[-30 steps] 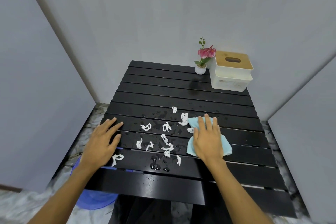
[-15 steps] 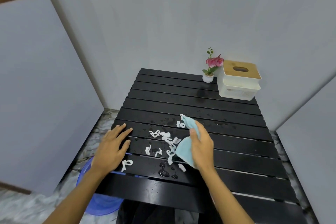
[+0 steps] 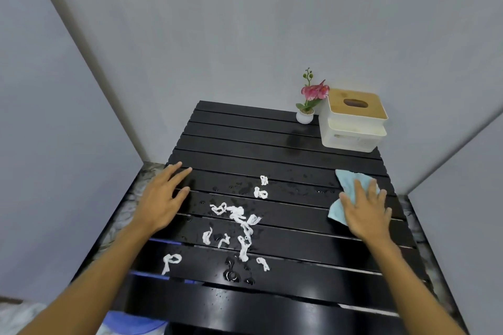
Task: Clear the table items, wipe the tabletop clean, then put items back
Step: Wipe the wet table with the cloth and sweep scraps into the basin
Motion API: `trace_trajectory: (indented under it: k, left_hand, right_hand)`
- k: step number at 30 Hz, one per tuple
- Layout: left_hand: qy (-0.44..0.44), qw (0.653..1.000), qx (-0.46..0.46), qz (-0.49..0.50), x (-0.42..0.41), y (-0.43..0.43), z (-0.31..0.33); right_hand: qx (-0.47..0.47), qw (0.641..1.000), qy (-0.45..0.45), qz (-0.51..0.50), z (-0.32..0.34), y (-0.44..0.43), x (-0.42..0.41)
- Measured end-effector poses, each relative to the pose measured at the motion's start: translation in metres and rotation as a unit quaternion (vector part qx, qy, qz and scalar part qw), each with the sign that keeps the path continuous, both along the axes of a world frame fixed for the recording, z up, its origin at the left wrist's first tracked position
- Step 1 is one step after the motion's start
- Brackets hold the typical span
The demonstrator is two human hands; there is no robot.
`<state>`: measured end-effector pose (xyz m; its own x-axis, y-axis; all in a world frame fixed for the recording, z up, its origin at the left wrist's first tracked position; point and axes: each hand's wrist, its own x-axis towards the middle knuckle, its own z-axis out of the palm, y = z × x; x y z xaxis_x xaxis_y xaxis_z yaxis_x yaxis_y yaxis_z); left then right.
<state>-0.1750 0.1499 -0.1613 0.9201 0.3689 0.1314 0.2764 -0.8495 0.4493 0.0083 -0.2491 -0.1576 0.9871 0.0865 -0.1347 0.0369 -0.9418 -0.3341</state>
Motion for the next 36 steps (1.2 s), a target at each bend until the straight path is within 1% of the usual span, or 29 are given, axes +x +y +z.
trace_trajectory:
  k: [4, 7, 17, 23, 28, 33, 36]
  left_hand:
    - [0.026, 0.999, 0.027, -0.009, 0.008, 0.003, -0.013]
    - [0.028, 0.999, 0.043, -0.007, 0.009, 0.003, -0.018]
    - [0.015, 0.999, 0.049, -0.009, 0.011, 0.002, -0.021]
    - [0.009, 0.999, 0.041, -0.006, 0.01, 0.001, -0.021]
    - [0.005, 0.999, 0.035, -0.004, 0.01, 0.0, -0.02]
    - [0.008, 0.999, 0.039, -0.009, 0.01, 0.002, -0.023]
    - [0.006, 0.999, 0.041, -0.007, 0.009, 0.003, -0.025]
  right_hand:
    - [-0.021, 0.997, -0.072, -0.008, -0.01, 0.006, -0.002]
    - [-0.053, 0.994, -0.092, 0.006, -0.017, 0.005, 0.006]
    - [-0.062, 0.991, -0.102, 0.056, -0.017, 0.021, 0.012]
    - [-0.069, 0.984, -0.102, 0.125, -0.015, 0.068, 0.007]
    - [-0.041, 0.977, -0.102, 0.181, -0.016, 0.124, -0.005]
    - [-0.014, 0.967, -0.114, 0.229, -0.022, 0.149, -0.018]
    - [0.021, 0.962, -0.114, 0.248, -0.022, 0.161, -0.027]
